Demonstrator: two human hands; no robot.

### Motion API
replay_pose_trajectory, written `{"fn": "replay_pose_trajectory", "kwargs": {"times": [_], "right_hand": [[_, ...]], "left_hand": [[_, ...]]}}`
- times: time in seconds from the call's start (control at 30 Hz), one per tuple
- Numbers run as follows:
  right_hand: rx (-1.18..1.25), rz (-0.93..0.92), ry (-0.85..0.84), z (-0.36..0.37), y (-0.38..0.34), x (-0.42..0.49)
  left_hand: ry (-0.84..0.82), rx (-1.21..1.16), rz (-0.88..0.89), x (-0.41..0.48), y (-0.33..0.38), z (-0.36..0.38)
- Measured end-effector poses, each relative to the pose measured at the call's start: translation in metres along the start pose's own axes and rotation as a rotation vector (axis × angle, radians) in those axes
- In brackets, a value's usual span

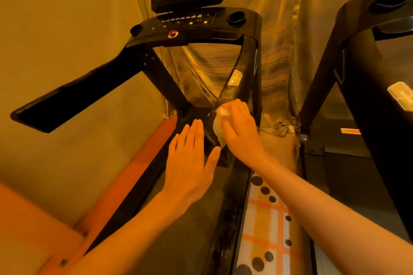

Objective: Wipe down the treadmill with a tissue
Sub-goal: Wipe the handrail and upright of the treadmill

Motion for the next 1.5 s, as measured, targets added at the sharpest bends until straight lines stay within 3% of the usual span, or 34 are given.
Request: {"fn": "replay_pose_trajectory", "kwargs": {"times": [0.13, 0.3, 0.5, 0.63, 0.73, 0.9, 1.1, 1.3, 1.43, 1.5], "right_hand": [[0.033, -0.065, -0.107, 0.029, 0.018, 0.003], [0.087, -0.122, -0.311, 0.051, 0.017, -0.057], [-0.043, -0.126, -0.401, 0.056, 0.031, 0.001], [0.053, -0.176, -0.455, 0.060, 0.000, -0.041], [0.008, -0.310, -0.531, 0.051, 0.004, -0.053], [-0.035, -0.159, -0.404, 0.052, 0.023, 0.002], [0.001, -0.331, -0.517, 0.050, 0.006, -0.046], [-0.119, -0.098, -0.372, 0.049, 0.064, 0.037], [0.044, -0.144, -0.443, 0.051, 0.028, -0.021], [0.010, -0.194, -0.456, 0.045, 0.038, -0.007]], "left_hand": [[-0.043, -0.013, -0.035, 0.006, -0.010, 0.015], [-0.032, -0.023, 0.029, 0.000, -0.009, 0.016], [-0.027, -0.005, 0.057, 0.000, -0.008, 0.012], [-0.034, -0.026, 0.057, -0.004, -0.007, 0.012], [-0.041, -0.041, 0.064, -0.005, -0.006, 0.012], [-0.028, -0.019, 0.054, -0.003, -0.006, 0.011], [-0.028, -0.080, 0.052, -0.002, -0.006, 0.013], [-0.016, -0.035, 0.056, 0.006, -0.003, 0.006], [-0.014, 0.008, 0.051, 0.014, -0.001, 0.005], [0.001, 0.039, 0.085, 0.022, 0.005, 0.003]]}}
Point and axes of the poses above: each hand's wrist, its own x-axis towards the middle knuckle, its own z-axis out of the palm, y = z × x, the point moved 9 cm from there along x, towards the middle knuckle, and after that the axes turned 6 degrees about x, right-handed, at the moved point
